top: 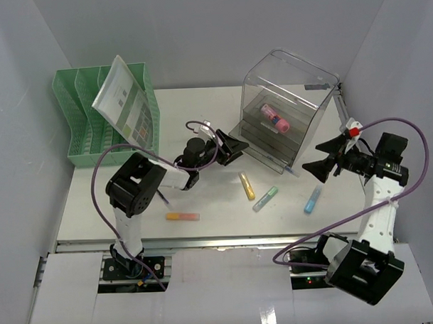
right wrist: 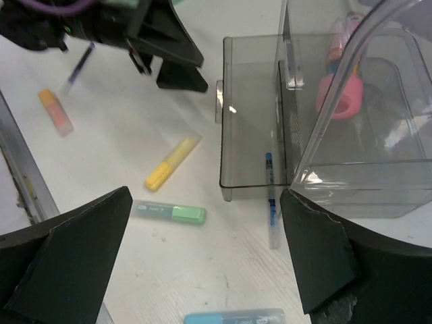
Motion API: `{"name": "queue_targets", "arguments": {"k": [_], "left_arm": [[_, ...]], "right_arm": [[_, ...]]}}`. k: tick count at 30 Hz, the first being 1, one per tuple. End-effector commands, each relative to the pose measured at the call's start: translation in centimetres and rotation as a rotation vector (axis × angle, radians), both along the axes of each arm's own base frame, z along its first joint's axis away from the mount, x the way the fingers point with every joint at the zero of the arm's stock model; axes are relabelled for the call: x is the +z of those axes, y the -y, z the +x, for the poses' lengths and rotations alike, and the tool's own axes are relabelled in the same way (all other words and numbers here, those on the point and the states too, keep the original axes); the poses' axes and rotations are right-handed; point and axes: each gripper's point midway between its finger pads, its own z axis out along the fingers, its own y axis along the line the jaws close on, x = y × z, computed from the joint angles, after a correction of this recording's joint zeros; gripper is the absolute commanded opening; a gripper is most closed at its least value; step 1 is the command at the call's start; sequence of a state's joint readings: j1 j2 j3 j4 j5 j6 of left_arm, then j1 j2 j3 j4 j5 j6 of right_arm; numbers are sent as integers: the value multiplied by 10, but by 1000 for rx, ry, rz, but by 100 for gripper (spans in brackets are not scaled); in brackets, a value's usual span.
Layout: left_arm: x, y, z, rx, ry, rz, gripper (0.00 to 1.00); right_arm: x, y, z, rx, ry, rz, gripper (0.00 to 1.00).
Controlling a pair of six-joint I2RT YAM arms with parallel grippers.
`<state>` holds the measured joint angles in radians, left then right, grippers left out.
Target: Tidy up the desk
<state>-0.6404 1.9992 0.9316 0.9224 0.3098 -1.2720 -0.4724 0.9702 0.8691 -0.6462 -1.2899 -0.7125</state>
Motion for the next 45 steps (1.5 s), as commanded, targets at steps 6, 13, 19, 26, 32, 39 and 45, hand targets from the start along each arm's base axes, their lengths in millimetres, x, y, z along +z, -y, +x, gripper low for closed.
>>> {"name": "queue_targets", "arguments": {"k": [6,13,19,26,32,39,45], "left_arm": [[68,-59,-33,30,285,183,85],[88,-116,-57,14,451,473,98],[96,-147,-79,-107,593,752,98],[53,-200,-89,-27,619,1001,98],[68,-222,-95,82,669,1030,98],[83,-240,-92,193,684,1060,98],[88,-246,-92,237,684,1063,98]], "right_arm": [[-52,-43,-52,402,3,-491,98],[-88,-72,-79,768,316,-713,98],[-124,-103,-83,971,284,-805,92],[-162,-120,-57,981,210,-899,82],[-182,-123,-42,971,176,-950,79],[-211,-116,-31,959,110,-1017,73],[-225,-111,-35,960,90,-1036,66]]}}
